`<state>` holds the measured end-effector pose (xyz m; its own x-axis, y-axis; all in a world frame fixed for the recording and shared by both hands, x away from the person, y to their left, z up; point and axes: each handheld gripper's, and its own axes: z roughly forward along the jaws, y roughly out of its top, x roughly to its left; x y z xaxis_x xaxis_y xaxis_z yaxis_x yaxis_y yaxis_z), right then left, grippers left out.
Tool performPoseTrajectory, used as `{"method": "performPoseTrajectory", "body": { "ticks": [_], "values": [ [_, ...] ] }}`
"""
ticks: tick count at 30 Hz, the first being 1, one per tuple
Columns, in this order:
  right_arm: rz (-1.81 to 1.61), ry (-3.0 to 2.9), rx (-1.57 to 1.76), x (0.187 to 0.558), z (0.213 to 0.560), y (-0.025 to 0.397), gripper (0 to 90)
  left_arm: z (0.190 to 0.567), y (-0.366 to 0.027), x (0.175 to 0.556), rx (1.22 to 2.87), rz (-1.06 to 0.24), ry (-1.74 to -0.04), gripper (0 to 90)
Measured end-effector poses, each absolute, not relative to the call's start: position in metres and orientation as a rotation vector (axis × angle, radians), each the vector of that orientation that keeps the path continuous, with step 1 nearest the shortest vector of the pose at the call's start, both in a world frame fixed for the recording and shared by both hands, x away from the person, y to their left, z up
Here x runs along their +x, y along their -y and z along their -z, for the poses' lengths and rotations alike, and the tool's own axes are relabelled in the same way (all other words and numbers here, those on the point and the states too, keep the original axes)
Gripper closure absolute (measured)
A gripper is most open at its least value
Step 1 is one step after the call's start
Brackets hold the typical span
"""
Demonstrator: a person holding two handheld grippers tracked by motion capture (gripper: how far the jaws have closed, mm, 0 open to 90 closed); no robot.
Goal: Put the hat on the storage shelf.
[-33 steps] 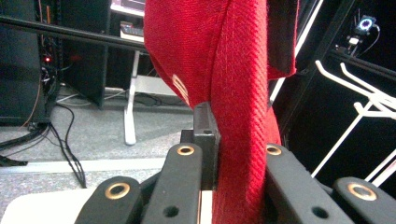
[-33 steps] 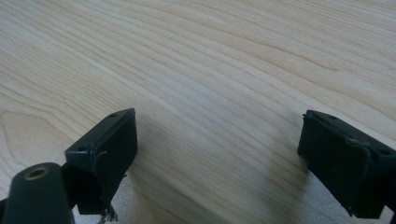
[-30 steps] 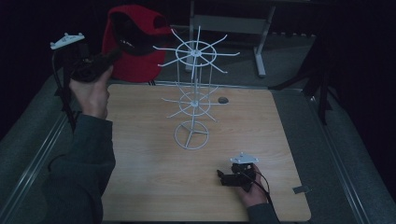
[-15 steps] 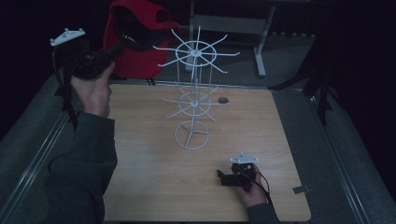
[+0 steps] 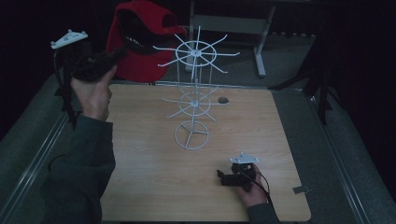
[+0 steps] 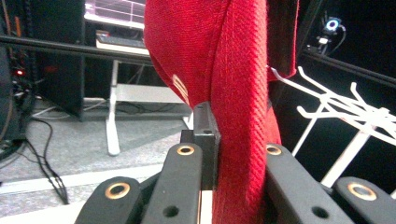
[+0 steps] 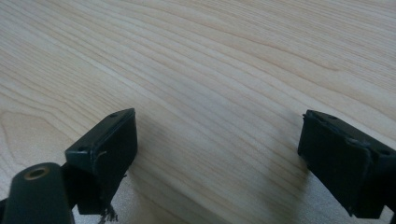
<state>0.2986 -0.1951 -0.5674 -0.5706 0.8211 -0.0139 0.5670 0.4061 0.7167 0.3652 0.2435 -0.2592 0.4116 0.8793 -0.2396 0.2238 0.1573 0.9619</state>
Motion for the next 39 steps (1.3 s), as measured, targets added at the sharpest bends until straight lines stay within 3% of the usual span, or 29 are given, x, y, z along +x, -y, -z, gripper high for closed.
{"method": "performPoseTrajectory", "body": {
  "ticks": [16, 39],
  "values": [
    [-0.963, -2.304, 1.196, 0.299, 0.567, 0.195, 11.7, 0.274, -0.251, 0.35, 1.43, -0.585, -1.018, 85.5],
    [-0.964, -2.301, 1.196, 0.299, 0.567, 0.195, 11.7, 0.315, -0.246, 0.355, 1.571, -0.563, -1.086, 85.2]
  ]
}}
